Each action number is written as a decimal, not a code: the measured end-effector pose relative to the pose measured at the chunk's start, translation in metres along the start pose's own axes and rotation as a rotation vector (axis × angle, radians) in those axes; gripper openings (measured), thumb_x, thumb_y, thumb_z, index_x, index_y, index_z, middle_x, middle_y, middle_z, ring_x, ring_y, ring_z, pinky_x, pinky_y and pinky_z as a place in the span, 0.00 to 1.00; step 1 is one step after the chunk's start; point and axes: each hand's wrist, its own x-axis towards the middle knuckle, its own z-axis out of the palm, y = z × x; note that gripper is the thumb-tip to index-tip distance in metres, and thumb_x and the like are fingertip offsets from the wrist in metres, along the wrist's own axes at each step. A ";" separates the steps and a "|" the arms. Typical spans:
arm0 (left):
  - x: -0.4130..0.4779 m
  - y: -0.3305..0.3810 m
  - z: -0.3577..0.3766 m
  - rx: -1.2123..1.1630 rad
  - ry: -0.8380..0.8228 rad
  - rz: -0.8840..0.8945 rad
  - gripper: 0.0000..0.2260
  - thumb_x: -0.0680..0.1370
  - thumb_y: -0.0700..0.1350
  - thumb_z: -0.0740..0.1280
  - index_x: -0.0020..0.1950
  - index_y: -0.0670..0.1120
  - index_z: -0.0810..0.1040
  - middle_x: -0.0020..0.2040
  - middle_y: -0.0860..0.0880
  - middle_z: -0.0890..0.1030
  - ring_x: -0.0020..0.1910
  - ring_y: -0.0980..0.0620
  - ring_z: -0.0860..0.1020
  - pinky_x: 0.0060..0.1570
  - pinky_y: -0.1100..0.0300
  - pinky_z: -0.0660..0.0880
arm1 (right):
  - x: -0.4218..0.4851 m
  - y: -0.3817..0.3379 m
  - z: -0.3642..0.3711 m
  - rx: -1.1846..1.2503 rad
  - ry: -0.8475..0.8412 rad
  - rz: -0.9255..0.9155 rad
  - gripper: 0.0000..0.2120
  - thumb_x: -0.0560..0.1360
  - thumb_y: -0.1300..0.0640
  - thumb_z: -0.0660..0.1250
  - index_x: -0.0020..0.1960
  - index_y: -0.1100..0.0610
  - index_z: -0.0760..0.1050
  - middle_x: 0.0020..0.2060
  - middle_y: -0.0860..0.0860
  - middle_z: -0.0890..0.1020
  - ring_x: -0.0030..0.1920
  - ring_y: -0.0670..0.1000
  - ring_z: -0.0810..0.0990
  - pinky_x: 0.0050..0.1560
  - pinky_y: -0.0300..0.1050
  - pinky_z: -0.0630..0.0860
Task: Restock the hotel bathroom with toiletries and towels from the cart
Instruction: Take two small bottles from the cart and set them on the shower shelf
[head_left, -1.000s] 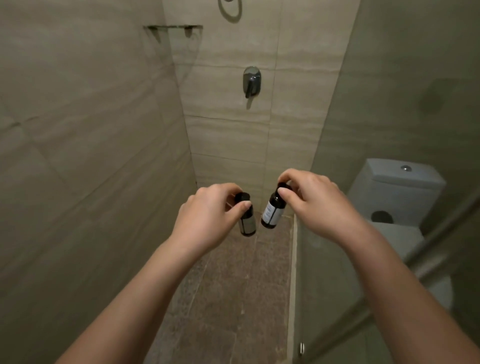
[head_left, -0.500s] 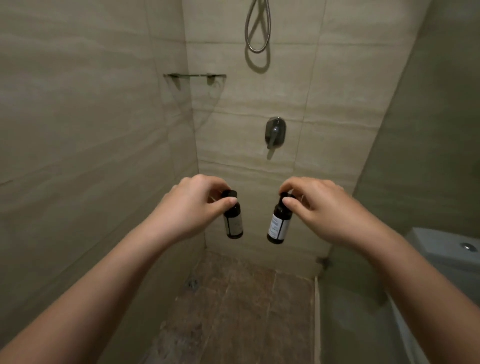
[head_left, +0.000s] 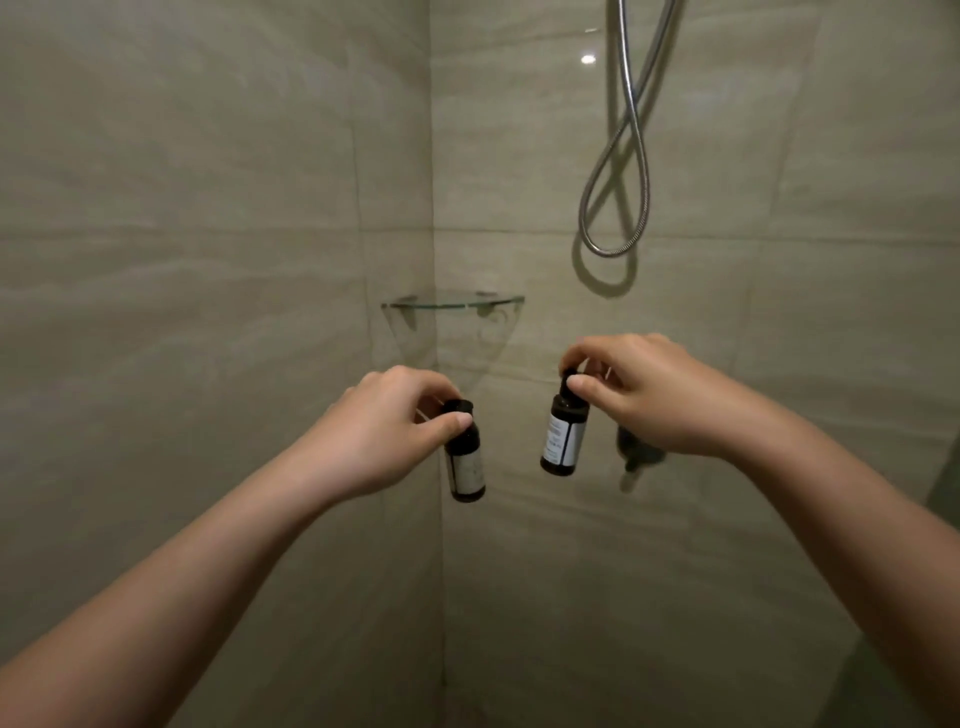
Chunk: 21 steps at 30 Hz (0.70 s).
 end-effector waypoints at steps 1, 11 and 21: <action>0.017 -0.007 -0.006 0.005 0.011 -0.005 0.07 0.76 0.51 0.64 0.50 0.53 0.80 0.44 0.54 0.81 0.48 0.54 0.79 0.51 0.55 0.75 | 0.018 0.003 0.000 -0.010 0.009 -0.013 0.07 0.78 0.51 0.59 0.52 0.49 0.75 0.38 0.45 0.75 0.42 0.51 0.72 0.44 0.47 0.69; 0.191 -0.069 -0.021 0.033 0.119 -0.055 0.05 0.78 0.45 0.63 0.45 0.48 0.79 0.34 0.51 0.79 0.36 0.54 0.76 0.40 0.61 0.70 | 0.196 0.062 0.033 -0.030 0.021 -0.067 0.09 0.79 0.52 0.59 0.55 0.51 0.75 0.50 0.51 0.80 0.50 0.54 0.77 0.46 0.45 0.71; 0.351 -0.119 0.004 0.004 0.204 -0.125 0.07 0.78 0.46 0.63 0.51 0.47 0.79 0.39 0.50 0.80 0.39 0.53 0.78 0.47 0.53 0.77 | 0.380 0.135 0.081 0.067 0.112 -0.158 0.08 0.78 0.50 0.59 0.51 0.49 0.75 0.49 0.49 0.81 0.49 0.54 0.77 0.51 0.52 0.75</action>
